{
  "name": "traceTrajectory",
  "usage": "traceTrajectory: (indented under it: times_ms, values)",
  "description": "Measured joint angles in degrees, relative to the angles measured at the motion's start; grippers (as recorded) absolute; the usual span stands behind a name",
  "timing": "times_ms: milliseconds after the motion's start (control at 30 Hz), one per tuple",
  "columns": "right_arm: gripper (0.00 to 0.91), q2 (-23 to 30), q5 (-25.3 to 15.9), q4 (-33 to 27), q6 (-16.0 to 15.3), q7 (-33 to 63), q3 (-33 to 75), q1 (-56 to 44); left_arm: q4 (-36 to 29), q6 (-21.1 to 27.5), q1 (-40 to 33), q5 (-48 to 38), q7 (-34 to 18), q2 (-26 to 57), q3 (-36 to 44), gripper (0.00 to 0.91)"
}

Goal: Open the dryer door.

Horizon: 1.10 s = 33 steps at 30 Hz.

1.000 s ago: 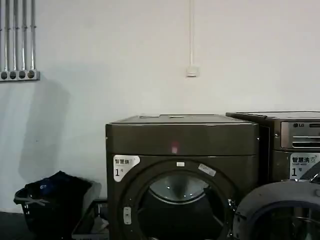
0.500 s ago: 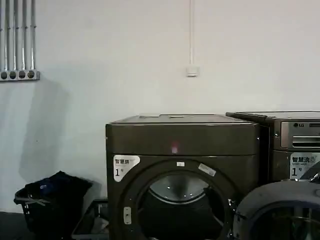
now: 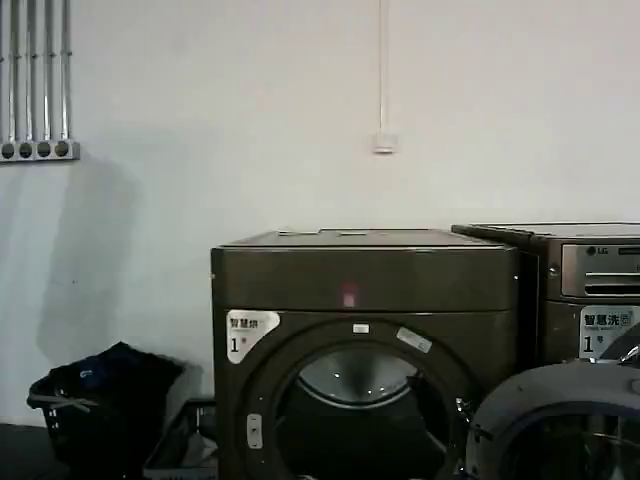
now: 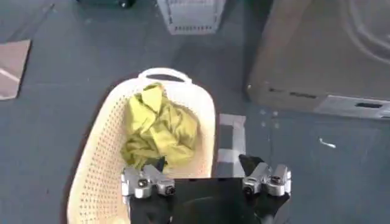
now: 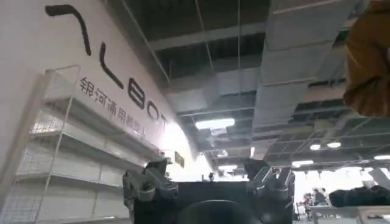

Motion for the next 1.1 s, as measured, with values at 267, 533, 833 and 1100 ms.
traceTrajectory:
  times_ms: [267, 533, 833, 1100]
  values:
    - [0.907, -0.1, -0.2, 0.2, 0.0, 0.1, 0.0, 0.1, 1.1, 0.0, -0.3, 1.1, 0.1, -0.7, 1.0, 0.907]
    - [0.907, -0.1, -0.3, 0.3, -0.1, 0.2, 0.0, 0.2, 1.4, 0.0, -0.5, 0.4, 0.2, -0.4, 1.1, 0.907]
    - [0.907, -0.1, -0.5, 0.1, -0.1, 0.2, 0.4, 0.1, 1.5, 0.0, -0.5, -0.8, 0.1, -0.4, 1.1, 0.907]
    - [0.907, -0.2, -1.2, -0.5, -0.1, 0.2, 0.7, -0.2, 1.2, 0.0, -0.6, -2.1, 0.0, -0.4, 1.1, 0.907]
